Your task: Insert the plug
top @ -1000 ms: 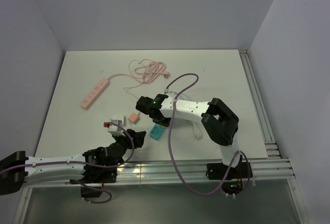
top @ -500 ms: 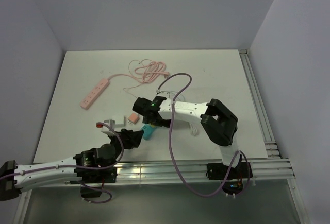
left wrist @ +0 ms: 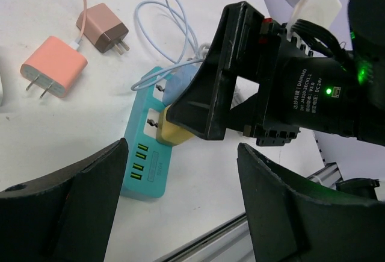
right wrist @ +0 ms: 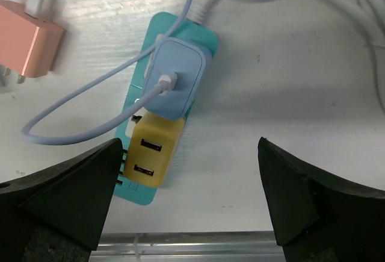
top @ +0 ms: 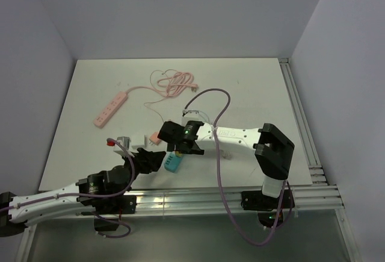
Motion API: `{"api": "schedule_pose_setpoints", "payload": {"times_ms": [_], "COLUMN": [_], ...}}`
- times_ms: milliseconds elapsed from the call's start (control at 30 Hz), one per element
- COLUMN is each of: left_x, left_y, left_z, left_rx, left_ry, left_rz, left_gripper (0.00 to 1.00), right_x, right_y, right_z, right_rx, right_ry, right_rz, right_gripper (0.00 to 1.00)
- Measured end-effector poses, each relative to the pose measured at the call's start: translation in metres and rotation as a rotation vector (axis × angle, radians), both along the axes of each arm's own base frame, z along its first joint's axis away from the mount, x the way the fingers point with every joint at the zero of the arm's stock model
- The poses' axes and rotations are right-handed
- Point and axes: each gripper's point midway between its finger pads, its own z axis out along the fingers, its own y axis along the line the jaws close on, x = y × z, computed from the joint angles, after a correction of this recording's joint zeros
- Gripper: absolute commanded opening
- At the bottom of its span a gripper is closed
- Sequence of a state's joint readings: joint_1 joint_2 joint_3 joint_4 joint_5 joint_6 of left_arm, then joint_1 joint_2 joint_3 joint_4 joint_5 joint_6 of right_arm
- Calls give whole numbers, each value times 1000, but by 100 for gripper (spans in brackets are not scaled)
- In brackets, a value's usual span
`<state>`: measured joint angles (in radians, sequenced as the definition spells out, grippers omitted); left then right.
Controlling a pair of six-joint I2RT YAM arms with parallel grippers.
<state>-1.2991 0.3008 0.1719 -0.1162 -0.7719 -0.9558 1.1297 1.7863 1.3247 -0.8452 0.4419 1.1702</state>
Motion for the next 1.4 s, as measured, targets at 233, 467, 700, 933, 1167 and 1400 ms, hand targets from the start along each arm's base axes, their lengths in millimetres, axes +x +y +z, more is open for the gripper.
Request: {"api": "schedule_pose_setpoints", "payload": {"times_ms": [233,467,700,933,1167,1400], "left_x": [-4,-4,-9,-15,-16,-18], "left_y": [4,20,47,68,70,62], "left_z": [8,44,75,92,92,94], "left_rx": [-19,-53,-87,-219,-209,-176], "left_ry": [13,49,57,28,30,59], "left_rz": [-14,38,60,55,52,38], "left_gripper": [74,77,73,73,74,75], "right_x": [2,-7,-15,-32,-40,-39], "right_y": [3,40,66,60,63,44], "right_z": [17,8,-5,-32,-53,-57], "right_rx": [70,97,144,105,52,71], "right_ry": [-55,-43,-5,48,75,66], "right_rz": [61,112,55,-17,-52,-99], "right_gripper": [98,96,89,88,76,36]}}
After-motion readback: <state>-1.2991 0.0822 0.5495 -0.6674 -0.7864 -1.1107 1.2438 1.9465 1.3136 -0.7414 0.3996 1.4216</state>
